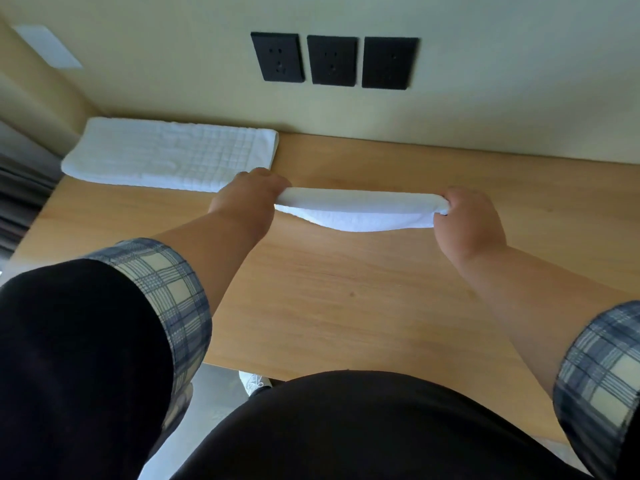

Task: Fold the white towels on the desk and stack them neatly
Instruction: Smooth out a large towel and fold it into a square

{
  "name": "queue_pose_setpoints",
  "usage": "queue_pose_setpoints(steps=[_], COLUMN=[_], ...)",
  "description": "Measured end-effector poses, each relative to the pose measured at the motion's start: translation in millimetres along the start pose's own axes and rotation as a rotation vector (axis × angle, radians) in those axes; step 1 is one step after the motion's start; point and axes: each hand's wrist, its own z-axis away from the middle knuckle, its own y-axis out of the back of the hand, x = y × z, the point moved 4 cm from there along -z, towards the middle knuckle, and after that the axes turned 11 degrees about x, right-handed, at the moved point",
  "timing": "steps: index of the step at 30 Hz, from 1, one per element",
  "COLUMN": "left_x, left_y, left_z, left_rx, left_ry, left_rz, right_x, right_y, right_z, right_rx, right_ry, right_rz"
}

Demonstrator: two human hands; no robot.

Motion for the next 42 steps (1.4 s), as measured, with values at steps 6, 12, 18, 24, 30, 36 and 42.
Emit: queue_pose_setpoints(steps=[6, 12, 18, 24, 30, 36, 42], left_x=[-76.2, -177.1, -270.6, -338.3, -380.6, -394.4, -410.0], left_y=[31.8, 64.8, 85.3, 77.8, 49.0, -69.9, -84.7], left_z=[-25.6, -69.4, -111.3, -154.2, -169.1, -108.6, -98.8], left_rx=[0.056, 0.126, 0.174, 0.188, 0.445, -0.077, 0.046], left_ry=[-0.075, -0.112, -0.166, -0.189, -0.181, -0.105, 0.128], left_rz=[0.025, -0.039, -0.056, -0.037, 0.027, -0.082, 0.350], right_x=[-81.6, -182.0, -269.8, -323.5, -330.9, -261.3, -249.4], right_y=[-20.8, -60.1, -110.5, -159.8, -208.5, -291.0, -289.5], right_z=[-5.9, -30.2, -62.8, -101.0, -100.5, -33.7, -13.2], right_rx=[0.124, 0.141, 0.147, 0.102, 0.286, -0.276, -0.184], right_ry=[0.031, 0.118, 0.124, 0.176, 0.245, 0.073, -0.118], right_rz=[0.002, 0.057, 0.120, 0.163, 0.103, 0.332, 0.075])
